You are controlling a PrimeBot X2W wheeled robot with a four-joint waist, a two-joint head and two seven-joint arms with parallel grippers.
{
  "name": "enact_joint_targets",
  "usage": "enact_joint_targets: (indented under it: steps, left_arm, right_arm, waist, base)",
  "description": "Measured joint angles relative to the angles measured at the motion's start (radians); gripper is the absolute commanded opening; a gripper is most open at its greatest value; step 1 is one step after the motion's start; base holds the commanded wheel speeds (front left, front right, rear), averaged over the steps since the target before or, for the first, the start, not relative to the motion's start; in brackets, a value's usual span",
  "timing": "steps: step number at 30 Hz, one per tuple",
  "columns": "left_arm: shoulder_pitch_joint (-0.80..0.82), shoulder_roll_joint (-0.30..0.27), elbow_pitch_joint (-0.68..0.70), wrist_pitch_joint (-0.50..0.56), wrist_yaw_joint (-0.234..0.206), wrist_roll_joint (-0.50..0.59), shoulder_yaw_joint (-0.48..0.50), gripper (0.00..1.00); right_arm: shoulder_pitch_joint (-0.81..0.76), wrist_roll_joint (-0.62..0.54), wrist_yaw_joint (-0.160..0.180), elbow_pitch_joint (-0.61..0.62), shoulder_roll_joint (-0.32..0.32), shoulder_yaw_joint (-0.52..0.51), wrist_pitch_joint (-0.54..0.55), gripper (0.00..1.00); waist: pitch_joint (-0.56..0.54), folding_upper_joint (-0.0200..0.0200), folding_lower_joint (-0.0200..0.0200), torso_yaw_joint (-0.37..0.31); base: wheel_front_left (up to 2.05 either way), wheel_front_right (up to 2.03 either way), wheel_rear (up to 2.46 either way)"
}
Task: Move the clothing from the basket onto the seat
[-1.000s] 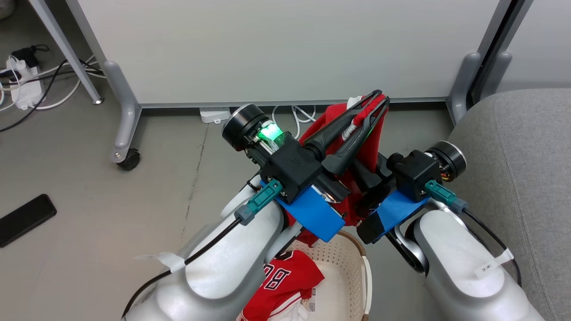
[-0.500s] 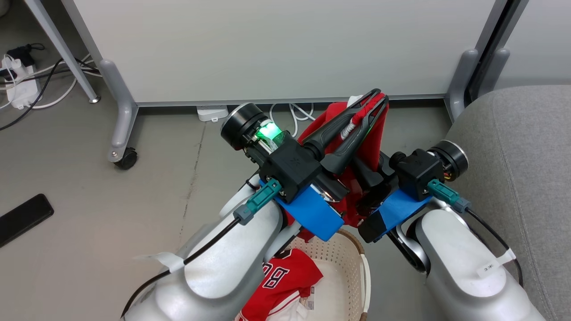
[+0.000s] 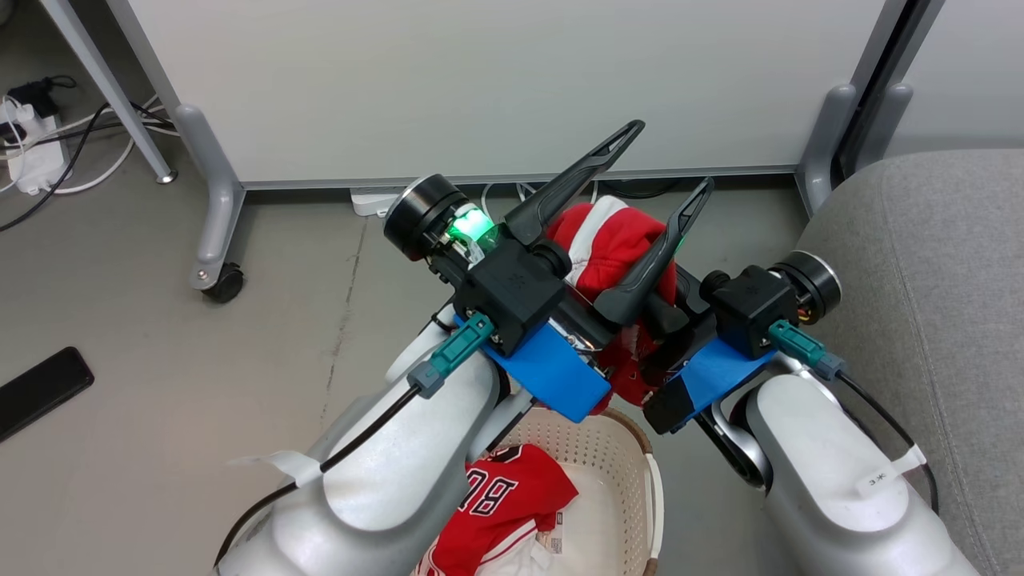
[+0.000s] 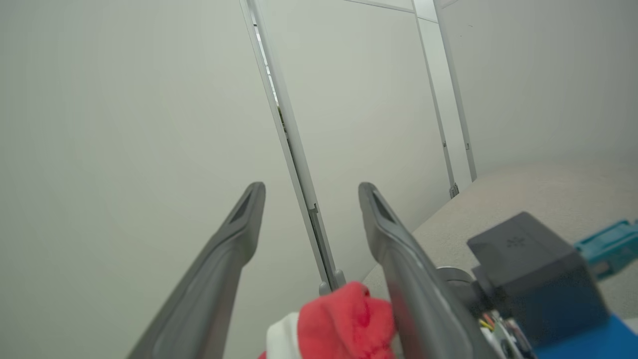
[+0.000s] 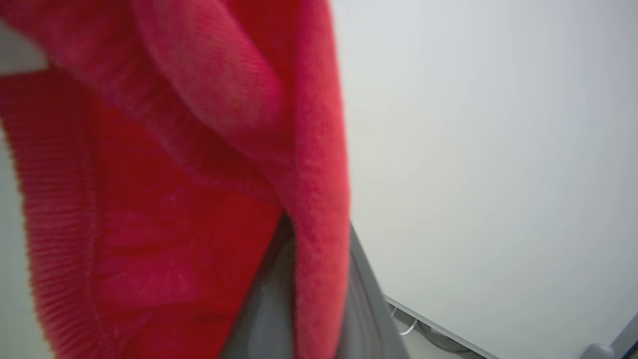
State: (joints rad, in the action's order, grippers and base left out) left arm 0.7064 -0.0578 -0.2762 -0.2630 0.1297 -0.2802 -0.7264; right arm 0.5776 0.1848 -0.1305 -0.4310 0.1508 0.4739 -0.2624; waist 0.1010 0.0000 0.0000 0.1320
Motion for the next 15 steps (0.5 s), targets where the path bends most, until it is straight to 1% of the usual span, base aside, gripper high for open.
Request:
enact_joint_targets:
  steps: [6, 15]
  left_arm:
    - [0.000, 0.001, 0.006, 0.000, 0.000, 0.004, 0.002, 1.00]
    - [-0.010, -0.004, 0.012, 0.000, 0.000, 0.011, 0.019, 1.00]
  right_arm:
    - [0.000, 0.000, 0.000, 0.000, -0.003, -0.008, 0.000, 0.00]
    - [-0.009, -0.012, 0.000, 0.010, -0.002, -0.092, 0.000, 0.00]
  waist:
    - [0.007, 0.0000, 0.0000, 0.000]
    - [0.044, 0.0000, 0.0000, -0.016]
  base:
    - [0.00, 0.00, 0.00]
    - [0.00, 0.00, 0.00]
